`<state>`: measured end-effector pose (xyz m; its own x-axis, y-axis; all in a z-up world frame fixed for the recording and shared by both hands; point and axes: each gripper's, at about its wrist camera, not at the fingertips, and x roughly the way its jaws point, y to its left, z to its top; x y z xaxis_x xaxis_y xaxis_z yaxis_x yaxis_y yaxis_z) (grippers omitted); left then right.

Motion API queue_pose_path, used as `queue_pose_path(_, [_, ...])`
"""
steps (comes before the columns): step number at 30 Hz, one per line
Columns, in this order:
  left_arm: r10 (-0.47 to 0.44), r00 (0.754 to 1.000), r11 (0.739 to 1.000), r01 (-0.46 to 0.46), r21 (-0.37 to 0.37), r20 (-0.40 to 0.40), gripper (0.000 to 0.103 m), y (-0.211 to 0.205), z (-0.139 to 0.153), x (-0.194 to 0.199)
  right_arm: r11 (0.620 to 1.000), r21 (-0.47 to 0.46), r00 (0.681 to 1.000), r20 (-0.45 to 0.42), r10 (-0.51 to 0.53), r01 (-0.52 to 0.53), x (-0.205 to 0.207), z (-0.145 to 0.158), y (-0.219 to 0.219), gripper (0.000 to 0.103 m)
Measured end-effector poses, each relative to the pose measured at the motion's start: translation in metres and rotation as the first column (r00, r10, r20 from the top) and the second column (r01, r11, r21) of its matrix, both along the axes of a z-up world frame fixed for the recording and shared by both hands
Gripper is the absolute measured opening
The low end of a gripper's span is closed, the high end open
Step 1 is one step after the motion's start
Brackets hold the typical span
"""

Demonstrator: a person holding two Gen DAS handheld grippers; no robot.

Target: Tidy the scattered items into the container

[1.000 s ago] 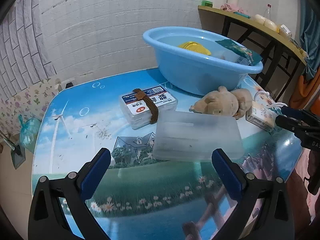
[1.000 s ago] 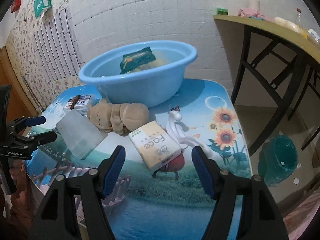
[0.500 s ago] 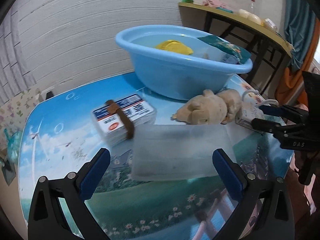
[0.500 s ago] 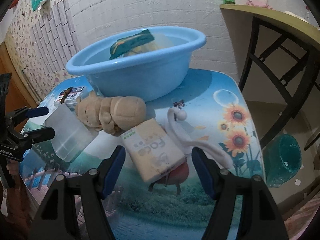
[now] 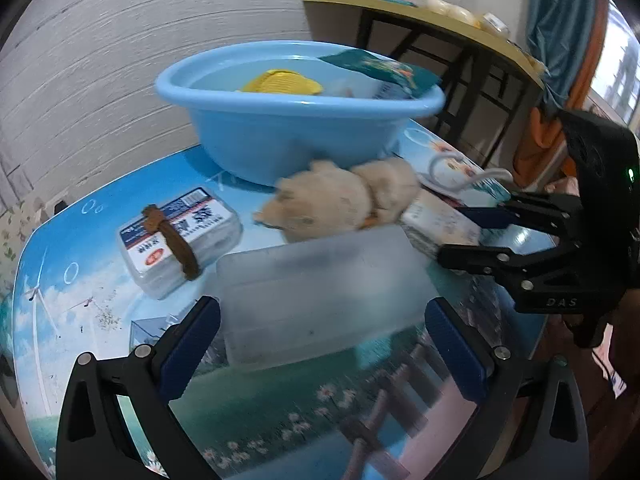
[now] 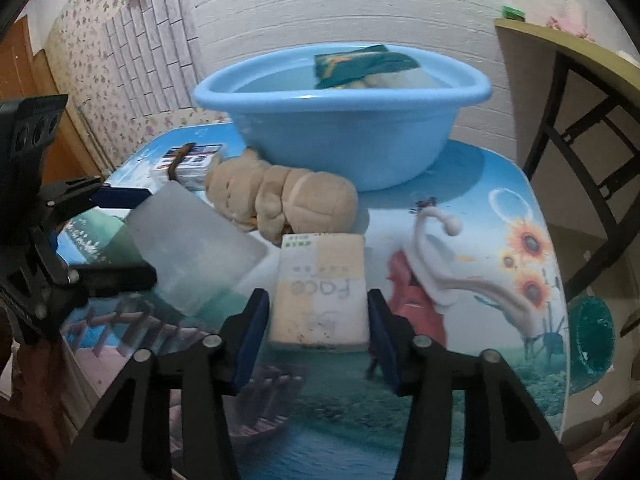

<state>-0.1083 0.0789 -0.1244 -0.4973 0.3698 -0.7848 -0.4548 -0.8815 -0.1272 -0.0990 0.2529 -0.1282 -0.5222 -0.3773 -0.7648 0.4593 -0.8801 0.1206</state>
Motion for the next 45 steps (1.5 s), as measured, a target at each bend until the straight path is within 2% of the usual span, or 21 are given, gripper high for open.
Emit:
queue_pose_path(2, [-0.015,1.0,1.0,0.015,0.003,0.005,0.102,0.003,0.001,0.005,1.0,0.0,1.0,-0.001,0.021,-0.021,0.002,0.0,-0.006,0.046])
queue_pose_path(7, [0.017,1.0,1.0,-0.017,-0.011,0.011,0.102,0.003,0.001,0.016,0.999,0.012,1.0,-0.005,0.03,-0.03,0.009,0.001,-0.014,0.046])
queue_pose_path(18, [0.093,0.996,0.995,-0.093,-0.024,0.011,0.103,-0.029,0.002,0.065,0.993,0.013,0.993,0.0,0.12,-0.12,0.032,0.002,-0.045,0.047])
queue_pose_path(23, [0.081,0.997,0.996,-0.081,-0.024,0.014,0.103,-0.034,0.003,0.093,0.992,0.025,0.993,-0.009,0.12,-0.12,0.034,0.002,-0.057,0.046])
queue_pose_path(26, [0.023,1.0,1.0,-0.023,-0.014,0.009,0.103,-0.033,0.004,0.106,0.993,0.029,0.994,-0.011,0.113,-0.113,0.036,0.003,-0.058,0.046])
queue_pose_path(28, [0.022,1.0,0.999,-0.023,-0.041,-0.004,0.103,-0.033,0.003,0.111,0.995,0.038,0.996,-0.015,0.09,-0.09,0.039,0.004,-0.055,0.046])
queue_pose_path(31, [0.073,0.997,0.994,-0.074,-0.081,-0.009,0.103,-0.04,-0.003,0.108,0.997,0.048,0.998,-0.015,0.06,-0.059,0.042,0.004,-0.047,0.046])
queue_pose_path(35, [0.13,0.991,0.989,-0.132,-0.067,-0.032,0.103,-0.056,-0.001,0.097,0.998,0.052,1.0,-0.014,0.019,-0.019,0.047,0.006,-0.031,0.046])
queue_pose_path(42, [0.05,0.994,0.987,-0.064,-0.146,-0.099,0.103,-0.048,0.0,0.073,0.998,0.051,1.0,0.004,-0.021,0.02,0.055,0.004,-0.014,0.046])
queue_pose_path(45, [0.028,0.995,0.99,-0.041,-0.138,-0.098,0.103,-0.044,-0.001,0.065,0.998,0.059,1.0,0.001,-0.022,0.022,0.057,0.005,-0.015,0.046])
